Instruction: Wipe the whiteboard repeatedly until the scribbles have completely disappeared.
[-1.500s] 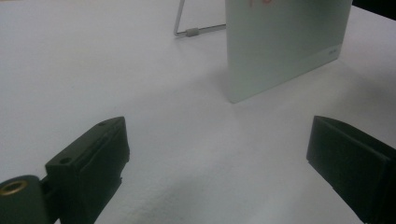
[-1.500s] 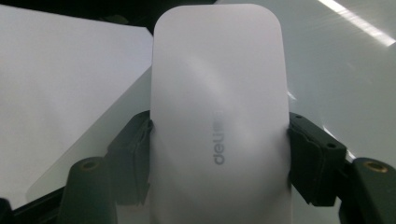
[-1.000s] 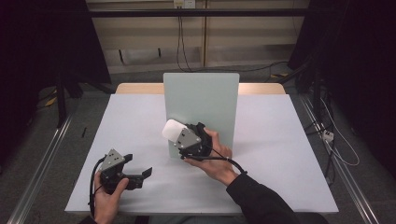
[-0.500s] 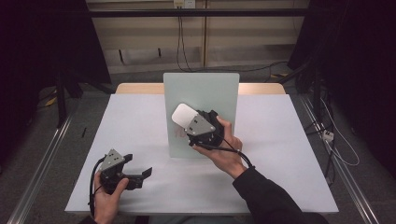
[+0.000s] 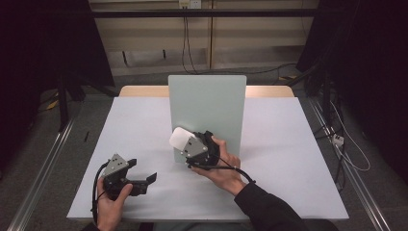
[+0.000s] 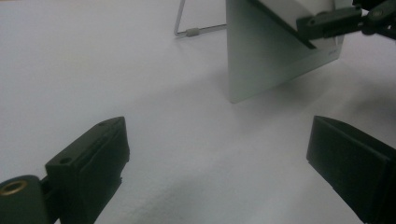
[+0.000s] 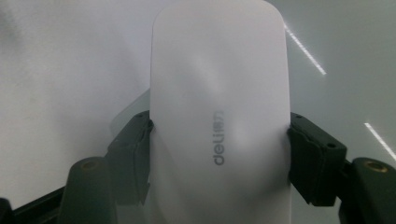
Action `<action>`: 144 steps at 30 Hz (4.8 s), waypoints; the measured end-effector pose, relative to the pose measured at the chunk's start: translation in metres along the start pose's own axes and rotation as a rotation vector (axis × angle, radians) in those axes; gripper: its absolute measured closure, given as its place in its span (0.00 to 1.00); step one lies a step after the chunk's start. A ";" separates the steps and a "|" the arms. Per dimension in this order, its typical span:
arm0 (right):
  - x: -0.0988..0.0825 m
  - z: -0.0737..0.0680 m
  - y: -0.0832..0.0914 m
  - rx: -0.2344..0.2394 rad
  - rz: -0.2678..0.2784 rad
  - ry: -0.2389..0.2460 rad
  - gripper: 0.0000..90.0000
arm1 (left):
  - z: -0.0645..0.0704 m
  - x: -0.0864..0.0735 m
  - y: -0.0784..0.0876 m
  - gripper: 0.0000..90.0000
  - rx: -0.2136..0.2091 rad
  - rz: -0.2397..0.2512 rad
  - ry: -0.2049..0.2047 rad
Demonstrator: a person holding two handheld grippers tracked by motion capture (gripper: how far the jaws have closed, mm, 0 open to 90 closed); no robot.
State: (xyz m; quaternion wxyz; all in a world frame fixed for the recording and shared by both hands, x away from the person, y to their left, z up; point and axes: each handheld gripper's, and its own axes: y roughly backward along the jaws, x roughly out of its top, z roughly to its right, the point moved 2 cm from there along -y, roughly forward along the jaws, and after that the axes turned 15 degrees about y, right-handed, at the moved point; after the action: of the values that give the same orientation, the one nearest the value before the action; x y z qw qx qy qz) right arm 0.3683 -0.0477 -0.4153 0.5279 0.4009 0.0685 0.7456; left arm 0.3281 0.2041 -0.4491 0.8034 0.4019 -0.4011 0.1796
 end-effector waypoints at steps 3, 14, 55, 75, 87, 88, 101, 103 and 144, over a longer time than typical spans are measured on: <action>0.000 -0.007 -0.004 0.030 -0.002 0.000 0.35 | 0.000 0.000 0.000 0.06 -0.002 0.004 0.003; -0.002 -0.005 -0.001 0.029 -0.012 0.001 0.35 | 0.000 0.000 0.000 0.06 -0.005 0.008 0.006; -0.007 -0.023 -0.008 0.079 -0.025 0.008 0.35 | 0.000 0.000 0.000 0.06 -0.002 0.000 -0.001; -0.007 0.041 0.024 -0.107 0.007 -0.065 0.35 | 0.000 0.000 0.000 0.06 -0.001 -0.001 0.001; -0.015 -0.015 0.000 0.037 -0.019 -0.001 0.35 | 0.000 0.000 -0.001 0.06 -0.004 -0.001 -0.001; -0.015 -0.020 -0.001 0.053 -0.027 0.006 0.35 | 0.000 0.000 -0.001 0.06 -0.003 0.000 -0.001; -0.005 -0.003 0.002 0.010 -0.010 0.009 0.35 | 0.000 0.000 -0.001 0.06 -0.003 -0.001 0.001; -0.001 0.011 0.006 -0.022 -0.002 -0.004 0.35 | 0.000 0.000 0.000 0.06 -0.004 0.000 0.000; -0.032 0.035 0.052 -0.042 0.075 -0.199 0.35 | 0.000 0.000 -0.001 0.06 -0.003 -0.002 0.007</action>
State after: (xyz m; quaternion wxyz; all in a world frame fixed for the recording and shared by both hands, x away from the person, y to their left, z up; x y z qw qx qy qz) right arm 0.3570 -0.1088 -0.3816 0.5120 0.4642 -0.0148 0.7226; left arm 0.3284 0.2038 -0.4499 0.8055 0.4005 -0.3981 0.1797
